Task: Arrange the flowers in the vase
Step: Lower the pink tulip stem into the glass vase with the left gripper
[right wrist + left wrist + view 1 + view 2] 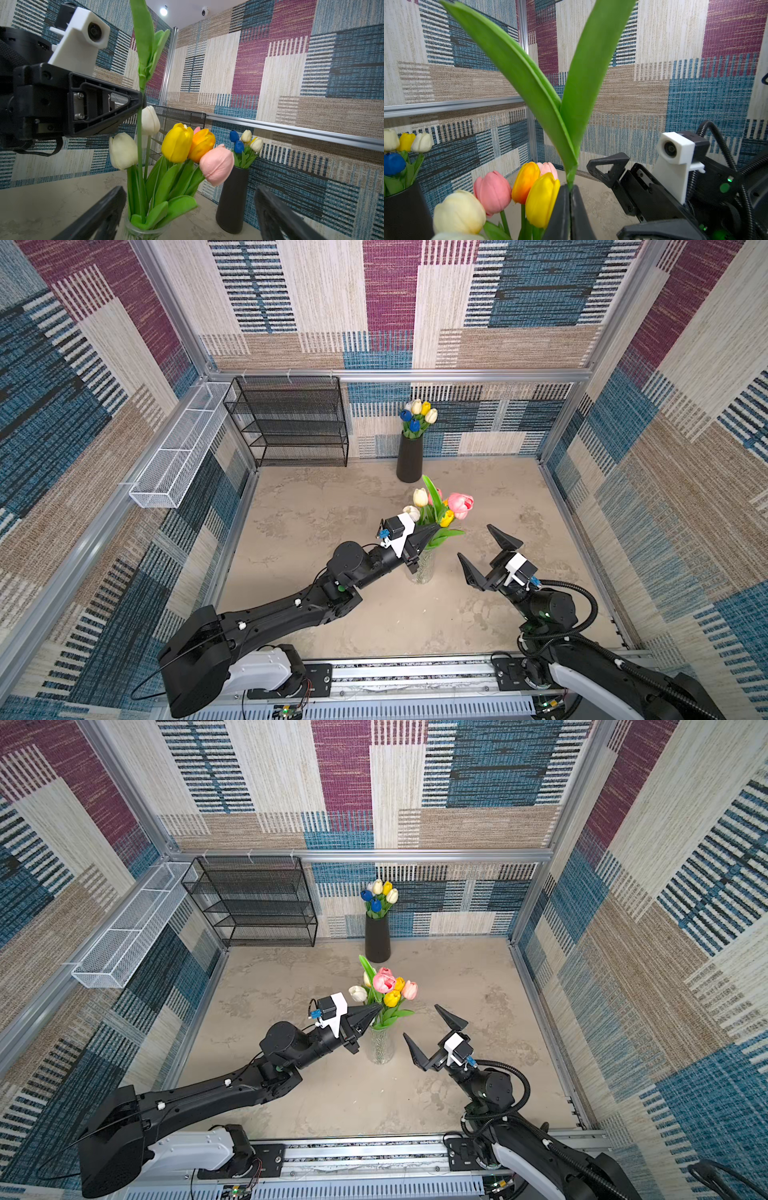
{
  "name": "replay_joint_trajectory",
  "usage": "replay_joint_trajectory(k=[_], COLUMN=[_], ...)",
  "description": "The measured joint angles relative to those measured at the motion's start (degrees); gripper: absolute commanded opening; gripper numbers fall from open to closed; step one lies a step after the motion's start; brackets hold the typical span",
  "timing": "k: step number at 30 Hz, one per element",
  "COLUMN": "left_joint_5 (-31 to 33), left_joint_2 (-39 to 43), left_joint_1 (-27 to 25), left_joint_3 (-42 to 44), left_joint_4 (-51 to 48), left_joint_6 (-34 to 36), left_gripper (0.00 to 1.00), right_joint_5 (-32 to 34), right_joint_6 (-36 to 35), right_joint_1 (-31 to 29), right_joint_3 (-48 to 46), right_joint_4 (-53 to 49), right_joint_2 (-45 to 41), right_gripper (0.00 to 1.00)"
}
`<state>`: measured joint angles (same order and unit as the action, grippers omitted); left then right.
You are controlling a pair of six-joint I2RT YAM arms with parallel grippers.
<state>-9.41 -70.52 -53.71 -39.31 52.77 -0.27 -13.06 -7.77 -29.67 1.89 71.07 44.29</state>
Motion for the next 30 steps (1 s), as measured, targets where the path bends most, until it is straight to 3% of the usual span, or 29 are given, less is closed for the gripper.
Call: replay_joint_trajectory(k=[12, 30], left_joint_5=[0.48, 1.51], left_joint_2=[3.48, -1.09], left_joint_1=[0.00, 0.00], left_joint_3=[-0.20, -0.11], left_joint_4=[-5.03, -4.55], left_joint_6=[0.17, 0.15], left_gripper=[0.00, 0.00], right_joint_5=[-0.02, -0.09], right_joint_6=[0.00, 0.00], right_joint_1=[0.00, 0.00], right_joint_3=[0.31, 0.31], right_joint_4=[-0.09, -0.09], right_joint_2=[0.09, -0.09], right_gripper=[1.00, 1.00])
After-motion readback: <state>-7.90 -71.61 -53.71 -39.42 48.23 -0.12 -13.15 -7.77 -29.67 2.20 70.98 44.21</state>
